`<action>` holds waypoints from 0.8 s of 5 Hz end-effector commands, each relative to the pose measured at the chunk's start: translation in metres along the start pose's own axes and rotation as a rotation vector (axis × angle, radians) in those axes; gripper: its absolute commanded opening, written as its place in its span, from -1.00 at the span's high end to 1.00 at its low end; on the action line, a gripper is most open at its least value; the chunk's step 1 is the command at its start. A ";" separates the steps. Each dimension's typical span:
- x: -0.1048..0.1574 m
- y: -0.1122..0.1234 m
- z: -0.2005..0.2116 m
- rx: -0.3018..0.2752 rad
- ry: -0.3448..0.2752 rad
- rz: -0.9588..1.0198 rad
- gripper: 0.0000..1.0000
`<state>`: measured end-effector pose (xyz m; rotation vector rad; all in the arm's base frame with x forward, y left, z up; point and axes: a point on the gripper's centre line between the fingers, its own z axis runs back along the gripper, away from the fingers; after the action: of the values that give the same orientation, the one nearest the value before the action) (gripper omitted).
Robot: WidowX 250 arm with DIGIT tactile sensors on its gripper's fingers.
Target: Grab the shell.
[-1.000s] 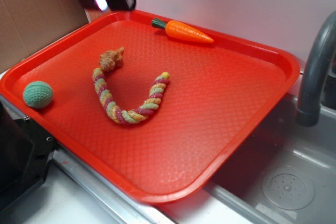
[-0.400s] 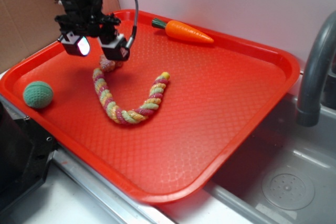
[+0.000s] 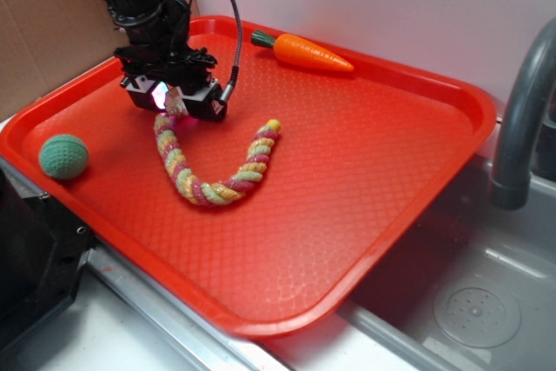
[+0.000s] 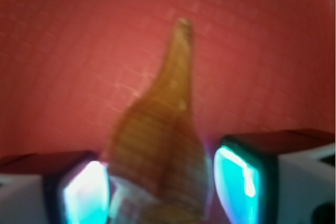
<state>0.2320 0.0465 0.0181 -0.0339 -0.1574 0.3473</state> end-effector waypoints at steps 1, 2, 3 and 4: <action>-0.008 -0.018 0.065 0.010 -0.113 -0.050 1.00; -0.008 -0.046 0.114 -0.023 -0.164 -0.081 1.00; -0.004 -0.081 0.163 -0.104 -0.088 -0.094 1.00; 0.002 -0.091 0.199 -0.096 0.015 -0.042 1.00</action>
<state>0.2370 -0.0464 0.2032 -0.1120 -0.1176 0.2942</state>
